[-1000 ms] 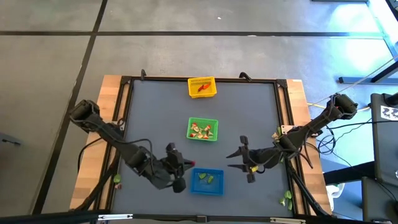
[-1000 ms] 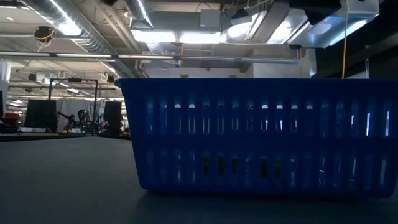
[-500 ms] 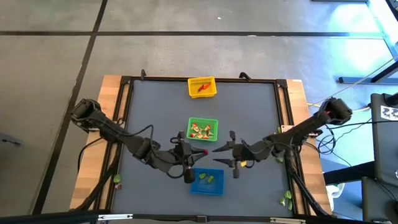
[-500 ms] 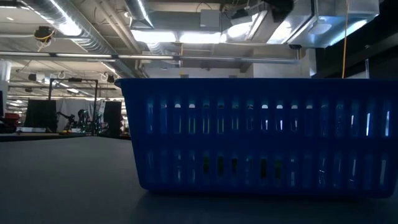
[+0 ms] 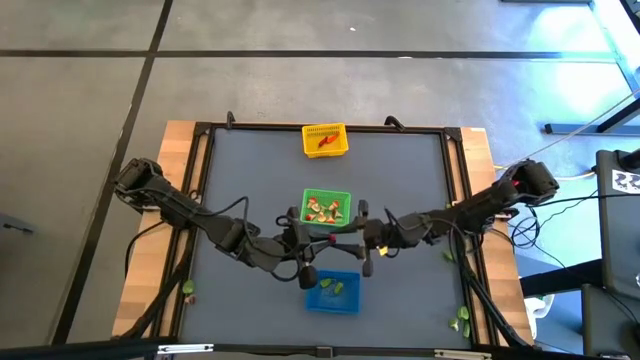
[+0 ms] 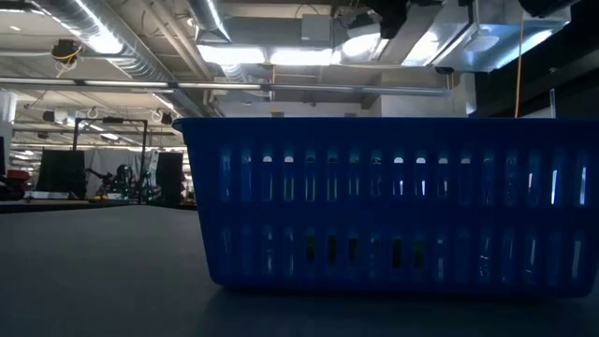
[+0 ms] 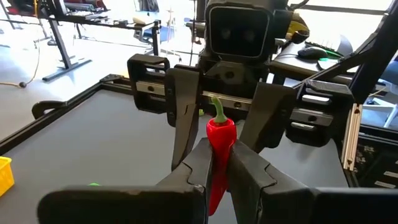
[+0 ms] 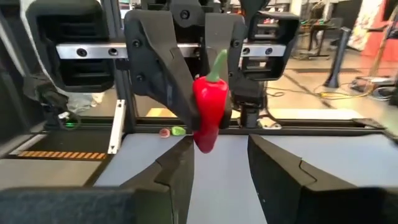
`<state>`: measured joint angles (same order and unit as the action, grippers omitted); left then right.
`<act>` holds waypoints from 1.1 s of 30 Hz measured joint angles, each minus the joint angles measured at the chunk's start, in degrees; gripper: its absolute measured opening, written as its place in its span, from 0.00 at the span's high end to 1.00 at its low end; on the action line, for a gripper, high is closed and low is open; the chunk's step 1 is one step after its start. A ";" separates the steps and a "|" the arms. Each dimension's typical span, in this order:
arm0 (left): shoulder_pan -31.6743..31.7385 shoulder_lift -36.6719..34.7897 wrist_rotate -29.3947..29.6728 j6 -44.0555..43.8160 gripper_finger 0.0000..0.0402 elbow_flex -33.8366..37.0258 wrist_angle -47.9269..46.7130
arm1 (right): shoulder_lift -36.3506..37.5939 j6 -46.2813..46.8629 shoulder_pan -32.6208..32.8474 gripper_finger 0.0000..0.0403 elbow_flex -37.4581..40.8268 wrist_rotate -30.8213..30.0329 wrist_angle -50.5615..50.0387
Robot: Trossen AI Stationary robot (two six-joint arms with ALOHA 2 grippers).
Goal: Sort produce into baskets
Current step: Put the red chili pepper into the yellow bin
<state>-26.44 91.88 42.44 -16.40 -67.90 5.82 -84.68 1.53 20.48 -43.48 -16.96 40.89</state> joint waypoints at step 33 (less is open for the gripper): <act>1.04 -0.25 -2.29 -0.53 0.66 -0.04 -1.43 | -2.69 -3.31 -0.65 0.97 -1.16 6.53 2.34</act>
<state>-25.39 91.62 40.15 -16.94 -67.94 4.39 -87.37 -1.78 19.84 -44.64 -10.43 43.22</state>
